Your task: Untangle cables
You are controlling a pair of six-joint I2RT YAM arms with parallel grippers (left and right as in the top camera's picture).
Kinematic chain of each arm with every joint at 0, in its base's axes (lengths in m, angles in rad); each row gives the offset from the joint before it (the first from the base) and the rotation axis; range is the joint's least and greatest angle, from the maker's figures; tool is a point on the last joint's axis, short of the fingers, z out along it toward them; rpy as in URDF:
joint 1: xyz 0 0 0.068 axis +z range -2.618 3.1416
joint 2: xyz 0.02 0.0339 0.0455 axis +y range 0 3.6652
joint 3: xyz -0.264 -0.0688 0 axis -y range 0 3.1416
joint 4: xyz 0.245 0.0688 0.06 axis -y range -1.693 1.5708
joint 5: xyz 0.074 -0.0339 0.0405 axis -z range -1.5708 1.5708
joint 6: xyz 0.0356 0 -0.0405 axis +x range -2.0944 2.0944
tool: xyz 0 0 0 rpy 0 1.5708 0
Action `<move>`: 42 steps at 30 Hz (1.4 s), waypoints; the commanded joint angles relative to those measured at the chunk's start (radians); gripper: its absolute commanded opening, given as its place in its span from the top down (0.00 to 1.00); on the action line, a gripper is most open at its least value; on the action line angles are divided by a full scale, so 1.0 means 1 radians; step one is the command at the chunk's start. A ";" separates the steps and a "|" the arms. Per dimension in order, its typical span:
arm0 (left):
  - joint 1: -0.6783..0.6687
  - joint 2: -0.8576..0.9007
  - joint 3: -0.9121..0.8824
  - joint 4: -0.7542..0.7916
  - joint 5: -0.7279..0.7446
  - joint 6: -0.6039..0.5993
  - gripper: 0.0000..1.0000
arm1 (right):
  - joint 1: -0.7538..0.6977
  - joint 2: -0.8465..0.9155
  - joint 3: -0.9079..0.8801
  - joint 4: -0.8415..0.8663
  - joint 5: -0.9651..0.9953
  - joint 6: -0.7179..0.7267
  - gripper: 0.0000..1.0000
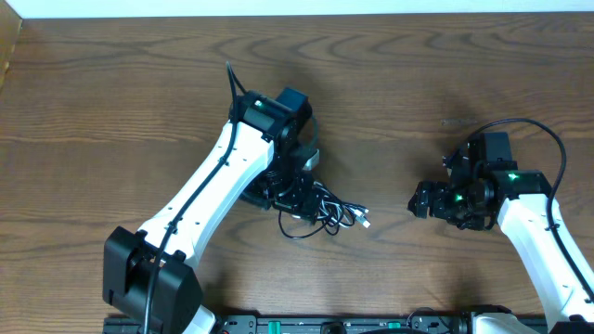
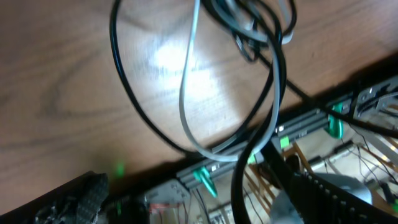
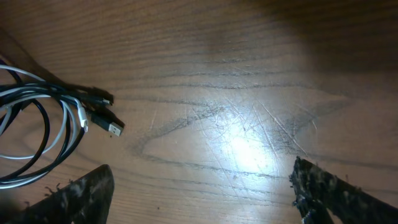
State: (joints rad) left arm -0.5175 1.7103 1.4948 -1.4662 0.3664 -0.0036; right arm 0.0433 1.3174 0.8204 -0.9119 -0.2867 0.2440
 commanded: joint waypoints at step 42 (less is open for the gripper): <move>-0.051 0.009 -0.280 0.373 0.000 0.006 0.05 | 0.027 -0.002 0.015 -0.039 0.199 0.103 0.01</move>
State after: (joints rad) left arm -0.5686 1.7103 1.2648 -1.1255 0.3470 -0.0006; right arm 0.0704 1.3174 0.8219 -0.9497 -0.1146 0.3260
